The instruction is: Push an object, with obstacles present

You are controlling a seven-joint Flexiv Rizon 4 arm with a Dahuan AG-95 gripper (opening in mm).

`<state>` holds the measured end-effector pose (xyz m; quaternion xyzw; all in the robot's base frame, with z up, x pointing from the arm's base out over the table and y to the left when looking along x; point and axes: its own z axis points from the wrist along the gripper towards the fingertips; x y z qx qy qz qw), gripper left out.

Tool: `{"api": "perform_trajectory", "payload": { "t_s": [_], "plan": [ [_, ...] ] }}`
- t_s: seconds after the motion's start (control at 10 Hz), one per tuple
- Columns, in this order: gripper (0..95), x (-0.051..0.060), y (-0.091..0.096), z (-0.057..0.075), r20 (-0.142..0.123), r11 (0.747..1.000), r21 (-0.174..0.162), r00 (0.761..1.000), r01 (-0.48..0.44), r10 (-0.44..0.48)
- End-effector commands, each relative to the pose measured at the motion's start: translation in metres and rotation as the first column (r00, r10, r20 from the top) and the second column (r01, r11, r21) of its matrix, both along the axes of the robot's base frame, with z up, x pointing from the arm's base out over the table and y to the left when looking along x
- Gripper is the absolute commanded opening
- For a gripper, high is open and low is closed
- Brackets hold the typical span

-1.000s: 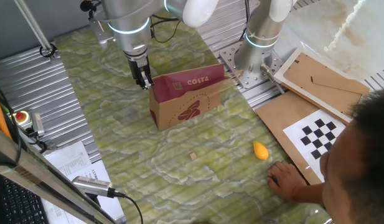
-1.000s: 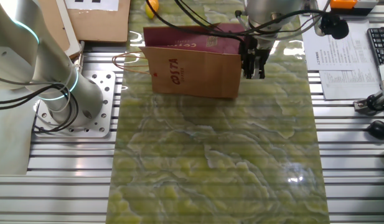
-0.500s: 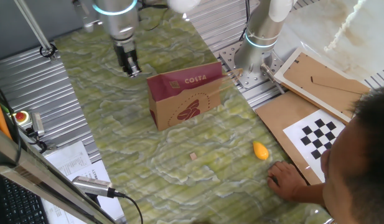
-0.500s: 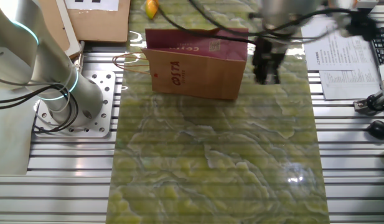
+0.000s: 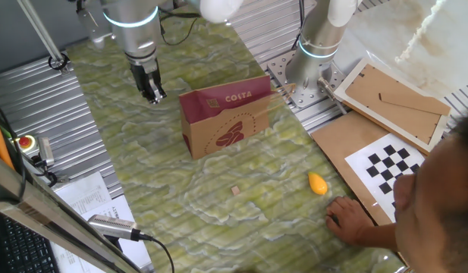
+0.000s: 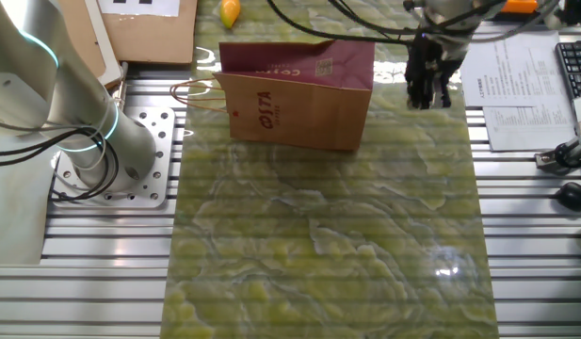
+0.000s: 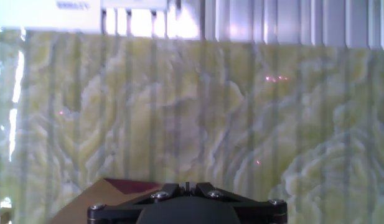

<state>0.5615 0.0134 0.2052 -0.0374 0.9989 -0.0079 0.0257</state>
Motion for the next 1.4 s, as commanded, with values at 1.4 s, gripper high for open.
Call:
{"api": "perform_trajectory", "payload": {
  "t_s": [1.4],
  "plan": [
    [0.0,0.042,0.114,-0.011,-0.014,0.997,0.071,1.0,-0.005,0.006]
  ]
}}
